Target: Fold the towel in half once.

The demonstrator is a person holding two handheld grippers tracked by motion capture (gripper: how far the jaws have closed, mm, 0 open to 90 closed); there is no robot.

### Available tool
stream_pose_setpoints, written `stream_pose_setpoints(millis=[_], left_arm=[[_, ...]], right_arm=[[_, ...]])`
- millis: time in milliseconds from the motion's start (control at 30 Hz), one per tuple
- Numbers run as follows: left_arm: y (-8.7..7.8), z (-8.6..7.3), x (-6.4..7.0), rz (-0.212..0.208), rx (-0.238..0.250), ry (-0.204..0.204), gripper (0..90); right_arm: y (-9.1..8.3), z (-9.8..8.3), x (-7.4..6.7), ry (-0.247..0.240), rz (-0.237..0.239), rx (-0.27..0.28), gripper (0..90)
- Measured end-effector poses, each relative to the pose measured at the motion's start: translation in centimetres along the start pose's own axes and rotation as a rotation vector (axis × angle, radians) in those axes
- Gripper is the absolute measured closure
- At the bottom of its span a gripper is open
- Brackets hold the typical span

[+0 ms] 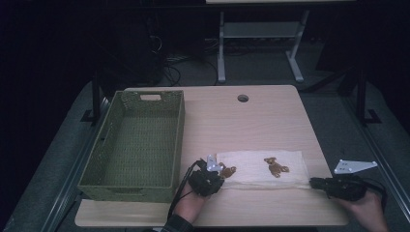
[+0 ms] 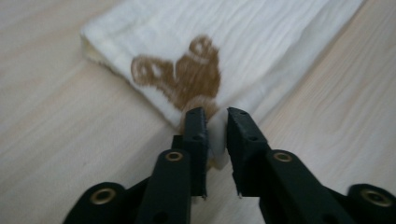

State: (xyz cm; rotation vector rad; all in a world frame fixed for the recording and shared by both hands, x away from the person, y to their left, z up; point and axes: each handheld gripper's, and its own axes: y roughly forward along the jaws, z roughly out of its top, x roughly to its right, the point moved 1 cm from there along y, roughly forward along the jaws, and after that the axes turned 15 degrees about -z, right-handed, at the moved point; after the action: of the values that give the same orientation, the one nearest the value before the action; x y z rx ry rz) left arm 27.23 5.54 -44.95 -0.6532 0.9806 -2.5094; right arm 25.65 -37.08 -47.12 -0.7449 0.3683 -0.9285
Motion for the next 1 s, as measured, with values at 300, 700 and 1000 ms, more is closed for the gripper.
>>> stream_pose_setpoints(millis=[300, 700, 1000], left_arm=[[-0.5, 1.5, -0.8, 0.020, 0.060, 0.019, 64.8], [0.5, 4.5, -3.5, 0.107, 0.088, 0.050, 60.5], [1.8, 5.7, -6.3, 0.164, 0.052, 0.029, 60.5]], right_arm=[[-0.1, 1.3, 0.4, 0.014, -0.007, 0.055, 72.4], [2.2, 4.1, 1.5, -0.017, -0.062, 0.078, 68.6], [4.6, 6.4, 3.8, -0.001, -0.108, 0.093, 67.7]])
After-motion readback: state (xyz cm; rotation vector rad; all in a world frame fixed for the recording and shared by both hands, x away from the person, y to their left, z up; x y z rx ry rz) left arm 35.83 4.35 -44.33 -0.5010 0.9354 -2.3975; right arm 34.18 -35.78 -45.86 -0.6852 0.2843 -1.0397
